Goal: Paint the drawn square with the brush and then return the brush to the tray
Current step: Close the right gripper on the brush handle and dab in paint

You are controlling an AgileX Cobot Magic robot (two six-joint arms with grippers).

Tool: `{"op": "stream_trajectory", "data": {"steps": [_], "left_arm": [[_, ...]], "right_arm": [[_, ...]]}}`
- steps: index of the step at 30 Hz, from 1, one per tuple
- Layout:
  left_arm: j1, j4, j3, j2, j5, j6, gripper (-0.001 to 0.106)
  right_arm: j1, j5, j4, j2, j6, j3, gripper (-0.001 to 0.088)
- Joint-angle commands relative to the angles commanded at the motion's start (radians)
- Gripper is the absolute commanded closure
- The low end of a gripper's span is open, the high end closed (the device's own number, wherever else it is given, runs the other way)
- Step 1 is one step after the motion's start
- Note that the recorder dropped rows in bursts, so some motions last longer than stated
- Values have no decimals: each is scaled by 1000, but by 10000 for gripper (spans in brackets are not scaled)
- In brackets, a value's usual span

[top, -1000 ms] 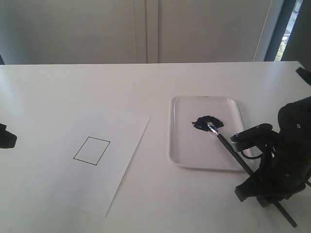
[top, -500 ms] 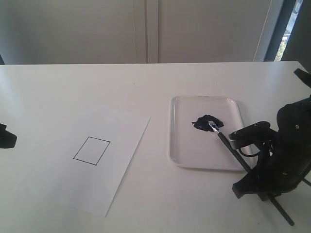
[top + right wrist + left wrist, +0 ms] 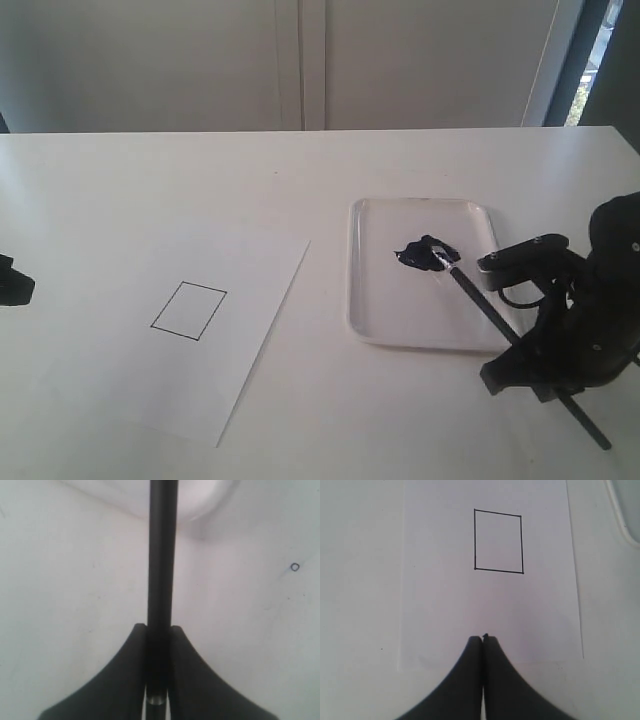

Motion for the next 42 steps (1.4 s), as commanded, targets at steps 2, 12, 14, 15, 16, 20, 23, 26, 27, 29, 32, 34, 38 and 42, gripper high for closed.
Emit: {"op": "stream_trajectory", "data": {"steps": [2,12,14,15,16,20,23,26,27,29,32,34,38,42], "left_arm": [[0,0,0,0,-4,0,1053],[0,0,0,0,-6,0,1053],[0,0,0,0,-6,0,1053],[0,0,0,0,-6,0,1053],[0,0,0,0,-6,0,1053],[0,0,0,0,-4,0,1053],[0,0,0,0,1,0,1053],[0,0,0,0,3,0,1053],[0,0,0,0,3,0,1053],[0,0,0,0,3,0,1053],[0,0,0,0,5,0,1053],[0,0,0,0,6,0,1053],[0,0,0,0,6,0,1053],[0,0,0,0,6,0,1053]], "right_arm": [[0,24,2,-25,0,0,868],[0,135,60,-28,-51,-10,868],[0,149,100,-21,-95,-26,868],[0,149,118,-19,-110,-36,868],[0,149,132,-16,-118,-44,868],[0,157,99,2,-84,-76,868],[0,211,85,34,-75,-99,868],[0,211,85,61,-75,-102,868],[0,211,75,68,-73,-102,868],[0,209,62,74,-49,-102,868],[0,202,-9,75,27,-102,868],[0,204,-36,75,49,-102,868],[0,203,34,75,-17,-102,868],[0,179,57,75,-39,-102,868]]}}
